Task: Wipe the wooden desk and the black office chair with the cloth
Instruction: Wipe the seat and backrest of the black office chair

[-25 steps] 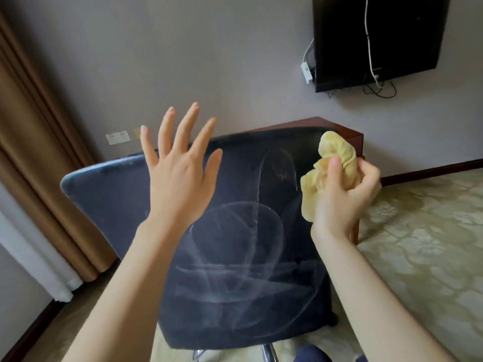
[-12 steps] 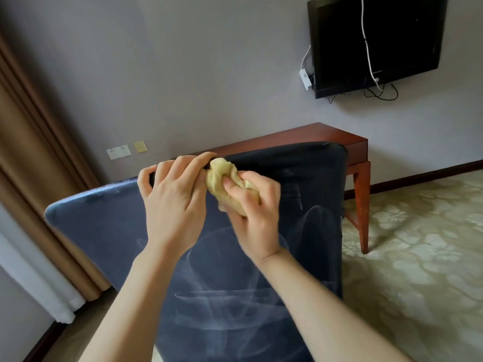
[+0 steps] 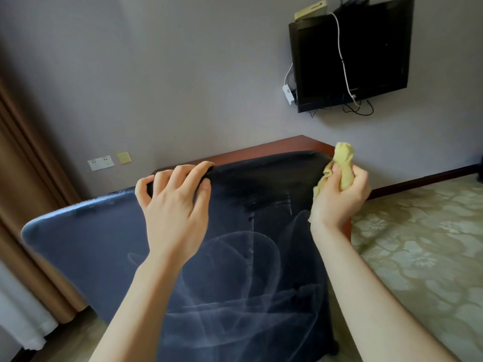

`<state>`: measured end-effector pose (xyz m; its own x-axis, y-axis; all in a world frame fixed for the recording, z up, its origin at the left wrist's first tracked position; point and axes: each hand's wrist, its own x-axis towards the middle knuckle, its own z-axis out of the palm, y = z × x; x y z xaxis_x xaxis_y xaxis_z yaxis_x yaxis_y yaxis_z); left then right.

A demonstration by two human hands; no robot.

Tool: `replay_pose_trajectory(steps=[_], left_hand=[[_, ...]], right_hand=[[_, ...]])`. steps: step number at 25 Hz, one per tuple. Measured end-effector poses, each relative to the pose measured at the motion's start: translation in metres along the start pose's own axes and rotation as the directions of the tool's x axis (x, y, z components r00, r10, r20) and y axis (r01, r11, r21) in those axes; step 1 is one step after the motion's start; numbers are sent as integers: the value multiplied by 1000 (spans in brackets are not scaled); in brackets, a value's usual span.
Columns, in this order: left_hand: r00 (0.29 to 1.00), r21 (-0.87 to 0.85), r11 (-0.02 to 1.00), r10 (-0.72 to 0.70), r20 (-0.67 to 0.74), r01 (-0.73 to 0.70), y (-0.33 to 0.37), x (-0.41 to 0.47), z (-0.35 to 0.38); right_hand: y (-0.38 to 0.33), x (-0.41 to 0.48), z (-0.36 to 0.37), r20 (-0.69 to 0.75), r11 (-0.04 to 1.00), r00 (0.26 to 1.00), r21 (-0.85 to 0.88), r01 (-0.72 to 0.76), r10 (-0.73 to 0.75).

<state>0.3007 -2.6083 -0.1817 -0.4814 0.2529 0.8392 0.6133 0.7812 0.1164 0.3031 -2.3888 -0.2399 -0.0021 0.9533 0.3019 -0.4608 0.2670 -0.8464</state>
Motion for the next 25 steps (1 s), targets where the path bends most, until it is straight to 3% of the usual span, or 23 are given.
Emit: replay_pose_trajectory(steps=[1,3,6,8,9,11,13,14,16,20,25], left_hand=[[1000,6,1000,-5,6,5,2,0,1],[1000,20,1000,-10,17,9,6,1,3],[1000,42,999,-9,30,7,10,3,5],[999,56,998,-7,40,4,12,4,6],[999,62,998,-6,43,3,13,3,6],[999,64,998,-1,40,-1,14,2,6],[999,60,998,8,33,-10,13,1,5],[999,62,998,9,34,-11,13,1,5],[999,65,998,5,39,-8,12,2,5],[999,63,998,15,34,-17,12,3,7],[997,90,996,10,76,-17,17,3,8]], right_hand=[[-1,5,0,0,993,993,3,-121,121],[-7,5,2,34,981,982,48,-185,184],[-25,-20,7,65,993,997,107,-53,46],[-36,-41,10,149,984,977,122,133,-151],[-39,-52,13,222,955,931,132,267,-291],[-42,-67,16,373,824,740,159,544,-560],[-42,-64,17,436,713,596,172,680,-674],[-41,-57,17,431,692,581,159,704,-690],[-35,-37,14,373,726,651,95,682,-661],[-25,2,5,252,926,896,8,377,-367],[-12,36,5,137,996,990,-78,38,-27]])
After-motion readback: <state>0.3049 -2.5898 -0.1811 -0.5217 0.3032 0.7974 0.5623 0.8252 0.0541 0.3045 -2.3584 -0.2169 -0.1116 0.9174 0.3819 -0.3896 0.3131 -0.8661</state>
